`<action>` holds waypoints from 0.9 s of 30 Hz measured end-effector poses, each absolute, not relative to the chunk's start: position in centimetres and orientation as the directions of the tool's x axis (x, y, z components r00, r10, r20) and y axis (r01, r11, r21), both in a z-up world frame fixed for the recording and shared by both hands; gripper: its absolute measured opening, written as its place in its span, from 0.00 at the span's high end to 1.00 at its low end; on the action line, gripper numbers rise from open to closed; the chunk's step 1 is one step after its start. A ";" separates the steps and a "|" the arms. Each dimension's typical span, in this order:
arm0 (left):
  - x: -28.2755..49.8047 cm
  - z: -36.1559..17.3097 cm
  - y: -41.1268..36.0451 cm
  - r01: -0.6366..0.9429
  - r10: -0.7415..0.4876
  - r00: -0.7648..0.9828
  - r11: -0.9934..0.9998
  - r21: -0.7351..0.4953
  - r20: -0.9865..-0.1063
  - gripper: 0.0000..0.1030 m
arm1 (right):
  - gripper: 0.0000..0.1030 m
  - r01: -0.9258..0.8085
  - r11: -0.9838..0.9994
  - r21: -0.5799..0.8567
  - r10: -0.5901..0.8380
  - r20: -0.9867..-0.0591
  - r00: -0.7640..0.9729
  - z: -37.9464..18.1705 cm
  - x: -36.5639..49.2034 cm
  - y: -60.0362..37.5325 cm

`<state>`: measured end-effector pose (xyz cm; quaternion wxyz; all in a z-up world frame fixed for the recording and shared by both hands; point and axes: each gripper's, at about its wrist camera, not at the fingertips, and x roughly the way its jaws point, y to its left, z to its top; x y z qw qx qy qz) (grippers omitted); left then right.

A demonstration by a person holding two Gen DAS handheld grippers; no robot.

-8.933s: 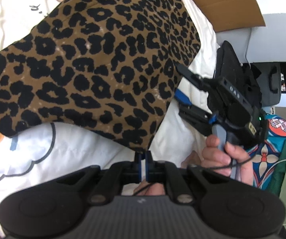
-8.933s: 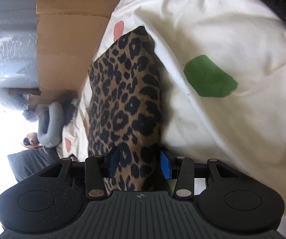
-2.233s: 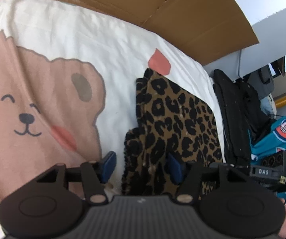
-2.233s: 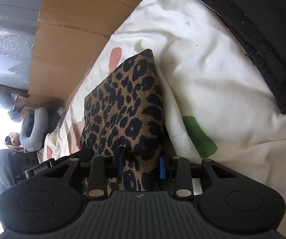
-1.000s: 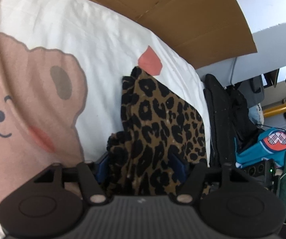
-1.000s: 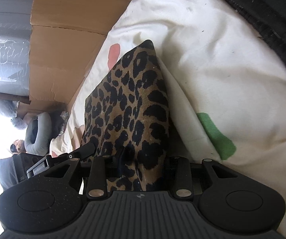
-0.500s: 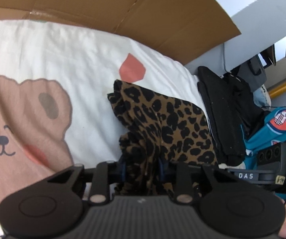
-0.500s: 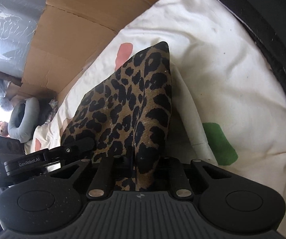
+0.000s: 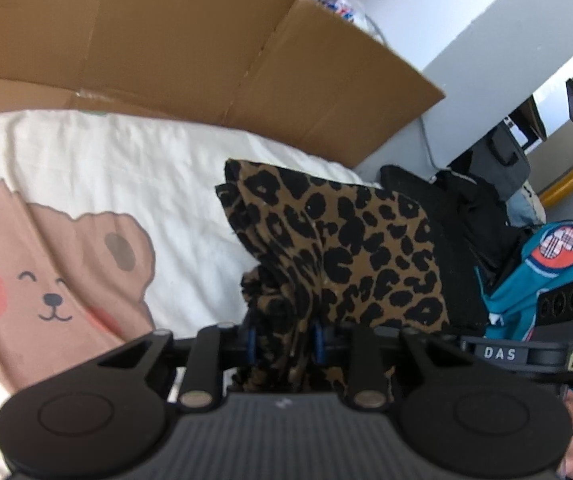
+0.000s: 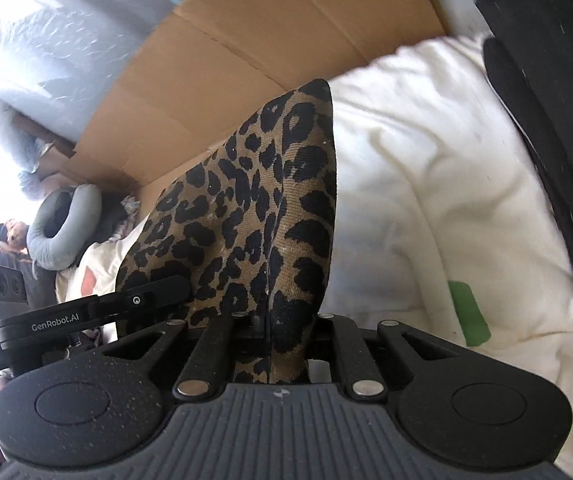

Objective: Fold clothes
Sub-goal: 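Hold the folded garment edge with both grippers and lift it slightly, then lift the leopard-print strip high with both grippers, carrying it toward the clothes pile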

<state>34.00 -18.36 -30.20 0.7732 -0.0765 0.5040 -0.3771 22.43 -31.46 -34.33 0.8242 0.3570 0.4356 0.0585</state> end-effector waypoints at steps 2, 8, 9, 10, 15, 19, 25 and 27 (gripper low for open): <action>33.6 -28.8 -18.1 0.509 -0.657 0.221 0.708 -0.489 -0.721 0.75 | 0.92 0.198 0.745 0.637 0.404 -0.667 0.626 -32.9 22.4 -31.1; 32.3 -23.8 -17.9 0.520 -0.648 0.257 0.718 -0.463 -0.716 0.75 | 0.93 0.161 0.744 0.648 0.408 -0.632 0.660 -28.3 21.4 -31.1; 32.1 -22.8 -18.0 0.521 -0.648 0.264 0.719 -0.459 -0.715 0.75 | 0.93 0.154 0.745 0.649 0.408 -0.626 0.665 -27.4 21.1 -31.1; 31.8 -21.9 -18.0 0.521 -0.647 0.271 0.721 -0.457 -0.713 0.75 | 0.93 0.149 0.744 0.652 0.409 -0.619 0.670 -26.4 20.9 -31.2; 30.4 -17.2 -18.1 0.516 -0.635 0.297 0.735 -0.440 -0.713 0.75 | 0.93 0.126 0.749 0.650 0.409 -0.604 0.684 -22.0 19.9 -31.3; 29.4 -13.4 -18.3 0.530 -0.634 0.314 0.735 -0.424 -0.707 0.75 | 0.93 0.097 0.782 0.616 0.391 -0.605 0.694 -17.6 19.0 -30.9; 27.9 -7.9 -18.6 0.530 -0.646 0.348 0.733 -0.426 -0.680 0.75 | 0.93 0.053 0.828 0.558 0.350 -0.588 0.729 -10.9 17.3 -30.8; 27.3 -6.1 -18.8 0.536 -0.651 0.361 0.731 -0.423 -0.668 0.75 | 0.93 0.046 0.834 0.551 0.341 -0.578 0.741 -8.9 16.7 -31.2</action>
